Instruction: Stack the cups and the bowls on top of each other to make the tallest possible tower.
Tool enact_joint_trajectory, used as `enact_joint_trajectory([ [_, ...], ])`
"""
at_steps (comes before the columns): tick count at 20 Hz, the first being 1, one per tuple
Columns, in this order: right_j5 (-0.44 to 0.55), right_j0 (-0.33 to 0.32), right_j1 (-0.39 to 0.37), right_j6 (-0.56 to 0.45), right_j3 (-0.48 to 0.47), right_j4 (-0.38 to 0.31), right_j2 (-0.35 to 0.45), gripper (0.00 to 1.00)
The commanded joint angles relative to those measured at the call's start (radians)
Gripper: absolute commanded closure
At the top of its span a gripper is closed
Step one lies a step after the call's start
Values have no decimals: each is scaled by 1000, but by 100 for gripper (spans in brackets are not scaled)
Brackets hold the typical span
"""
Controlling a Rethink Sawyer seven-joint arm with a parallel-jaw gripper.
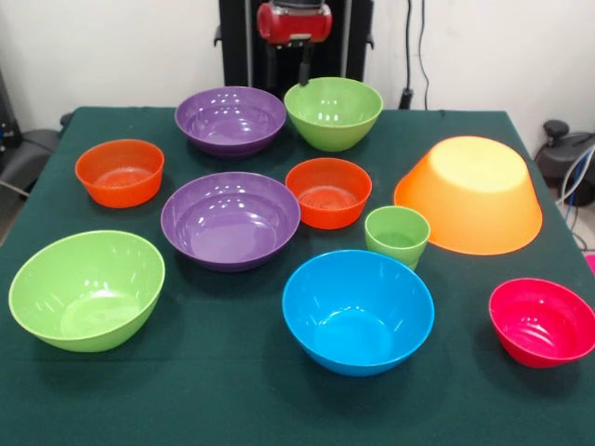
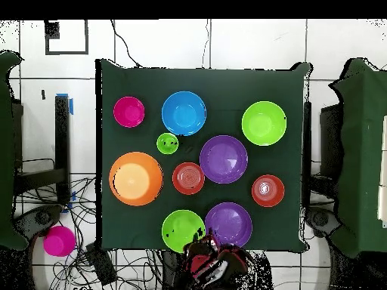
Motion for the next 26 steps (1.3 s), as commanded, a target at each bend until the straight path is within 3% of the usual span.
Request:
enact_joint_trajectory([
  [1,387,-289,-563,-39,324,123,761,0],
  [2,398,-341,-587,-72,347,167,852,0],
  [4,397,-403,-597,-109,358,202,960,0],
  [7,372,-430,-569,-121,320,161,990,0],
  [12,372,-428,-562,-104,247,67,861,0],
  [16,398,-469,-489,-109,191,-11,808,0],
  [21,430,-509,-405,-80,145,-138,658,0],
  [26,413,-521,-372,-41,121,-200,603,0],
])
